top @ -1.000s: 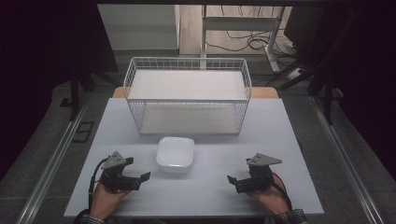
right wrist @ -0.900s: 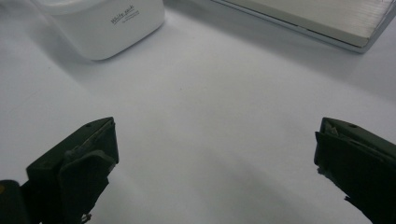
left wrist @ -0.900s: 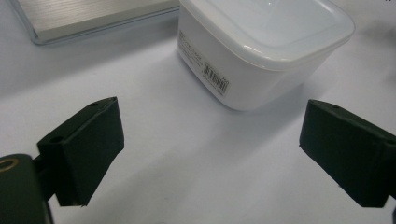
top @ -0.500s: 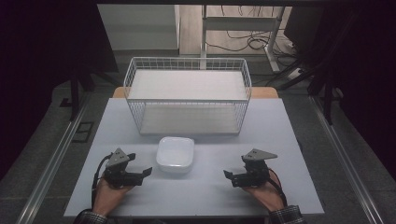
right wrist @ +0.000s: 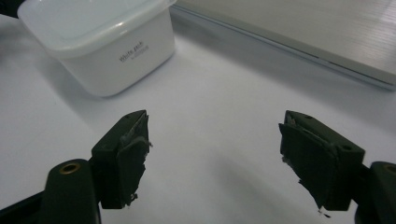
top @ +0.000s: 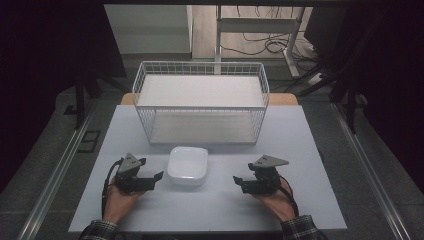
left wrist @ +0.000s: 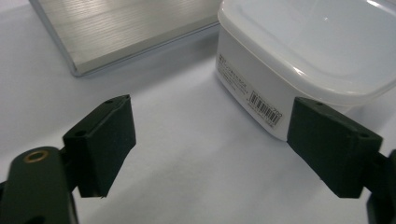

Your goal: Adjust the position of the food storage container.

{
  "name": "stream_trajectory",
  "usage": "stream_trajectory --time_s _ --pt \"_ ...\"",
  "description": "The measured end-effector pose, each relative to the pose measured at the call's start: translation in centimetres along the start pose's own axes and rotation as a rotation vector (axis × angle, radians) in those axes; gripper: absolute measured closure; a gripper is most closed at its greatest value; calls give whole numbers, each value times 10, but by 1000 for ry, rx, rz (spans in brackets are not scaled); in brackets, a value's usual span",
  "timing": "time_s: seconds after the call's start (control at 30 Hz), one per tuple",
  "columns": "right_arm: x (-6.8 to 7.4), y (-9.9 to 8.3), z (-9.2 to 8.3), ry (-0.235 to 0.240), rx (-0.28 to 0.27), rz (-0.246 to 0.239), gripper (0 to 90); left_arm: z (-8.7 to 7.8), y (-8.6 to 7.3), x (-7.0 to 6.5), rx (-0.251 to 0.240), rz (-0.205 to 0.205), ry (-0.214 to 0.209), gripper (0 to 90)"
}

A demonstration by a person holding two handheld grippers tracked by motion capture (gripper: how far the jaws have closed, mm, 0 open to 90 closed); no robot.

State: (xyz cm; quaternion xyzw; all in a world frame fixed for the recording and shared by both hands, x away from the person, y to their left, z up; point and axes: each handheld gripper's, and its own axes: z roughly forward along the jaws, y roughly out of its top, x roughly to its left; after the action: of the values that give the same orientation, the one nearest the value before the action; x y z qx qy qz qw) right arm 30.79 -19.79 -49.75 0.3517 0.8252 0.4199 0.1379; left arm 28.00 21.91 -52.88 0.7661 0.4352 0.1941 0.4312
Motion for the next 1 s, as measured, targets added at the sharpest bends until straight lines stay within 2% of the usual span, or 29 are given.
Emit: stream_trajectory --time_s 0.17,0.3,0.4,0.5,0.57,0.6,0.63,0.77,1.0 --pt "1 9 9 31 -5 23 308 5 6 1 -4 -2 -17 275" --pt "3 14 18 53 11 11 412 11 10 3 6 -1 -37 424" --pt "5 18 24 51 30 -9 519 17 14 4 31 1 -57 604" --pt "7 21 30 48 47 -40 631 25 19 4 47 -7 -98 802" --pt "8 23 33 48 59 -52 700 30 23 3 59 -4 -109 879" --pt "8 23 33 48 59 -52 700 30 23 3 59 -4 -109 897" --pt "9 24 36 50 68 -54 770 35 25 1 67 -9 -117 898" --pt "9 25 41 55 75 -58 848 38 26 -4 76 -11 -130 899" --pt "8 26 44 64 65 -43 867 41 29 -15 78 -21 -177 899"
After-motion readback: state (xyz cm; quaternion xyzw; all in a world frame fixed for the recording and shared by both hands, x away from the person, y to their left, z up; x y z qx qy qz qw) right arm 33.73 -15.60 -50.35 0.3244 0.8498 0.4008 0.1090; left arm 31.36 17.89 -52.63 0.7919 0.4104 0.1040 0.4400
